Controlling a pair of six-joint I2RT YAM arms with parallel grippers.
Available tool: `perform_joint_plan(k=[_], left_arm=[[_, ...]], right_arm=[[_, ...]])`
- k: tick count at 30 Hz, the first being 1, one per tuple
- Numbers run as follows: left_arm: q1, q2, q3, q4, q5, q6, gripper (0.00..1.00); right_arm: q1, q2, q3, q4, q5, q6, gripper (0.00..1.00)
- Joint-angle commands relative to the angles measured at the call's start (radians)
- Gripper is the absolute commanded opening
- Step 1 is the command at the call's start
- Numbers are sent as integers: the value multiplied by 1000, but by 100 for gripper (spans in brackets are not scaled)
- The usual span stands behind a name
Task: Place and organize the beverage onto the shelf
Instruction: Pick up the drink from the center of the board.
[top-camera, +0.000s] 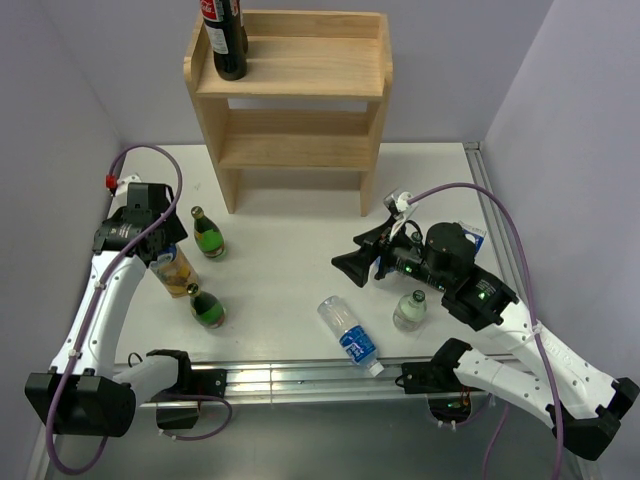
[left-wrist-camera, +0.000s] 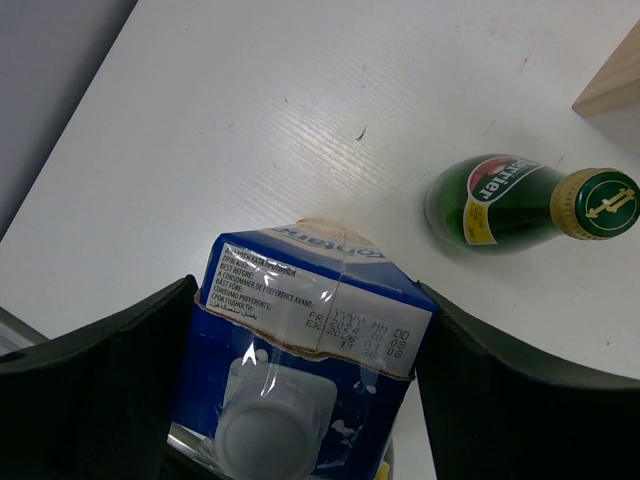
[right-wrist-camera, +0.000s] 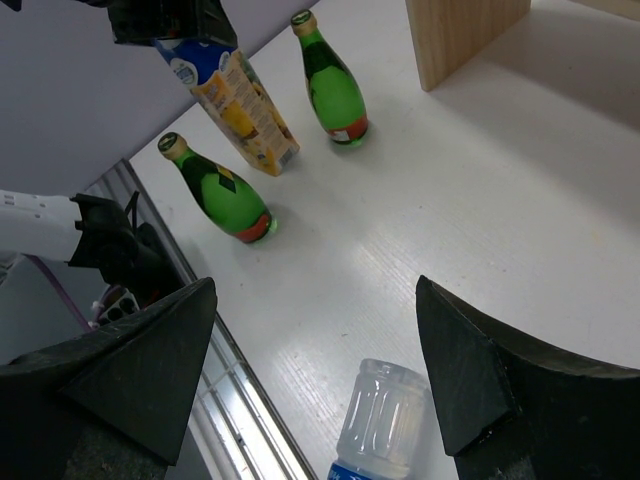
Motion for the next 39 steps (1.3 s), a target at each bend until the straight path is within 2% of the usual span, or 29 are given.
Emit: perform_joint_plan(k=[1, 6, 17, 18, 19, 24, 29, 34, 37, 39], left_arm=[[3, 3, 25, -14, -16, -25, 79], [3, -17, 73, -37, -92, -37, 43], [3, -49, 286, -104, -185, -19, 12], [3, -51, 302, -107, -194, -17, 4], [3, -51, 328, -110, -208, -13, 1], [3, -39, 447, -141, -224, 36, 0], [4, 3, 685, -187, -165, 102, 0], [3, 89, 927, -225, -8, 148, 0], [3, 121, 1016, -238, 170, 170, 0], [1, 104, 1003, -180, 274, 191, 0]], right_arm=[[-5, -6, -6, 27, -15, -1, 87], [-5, -3, -5, 28, -17, -1, 87], [-5, 8, 3, 28, -14, -4, 87], [-5, 9, 3, 28, -14, -3, 87], [-5, 14, 3, 28, -15, -3, 87], [-3, 26, 12, 33, -14, -4, 87], [-3, 32, 23, 66, -52, -1, 87], [-5, 54, 64, 80, -115, -7, 88], [-5, 61, 104, 62, -135, -22, 88], [-5, 61, 136, 37, -146, -35, 88]])
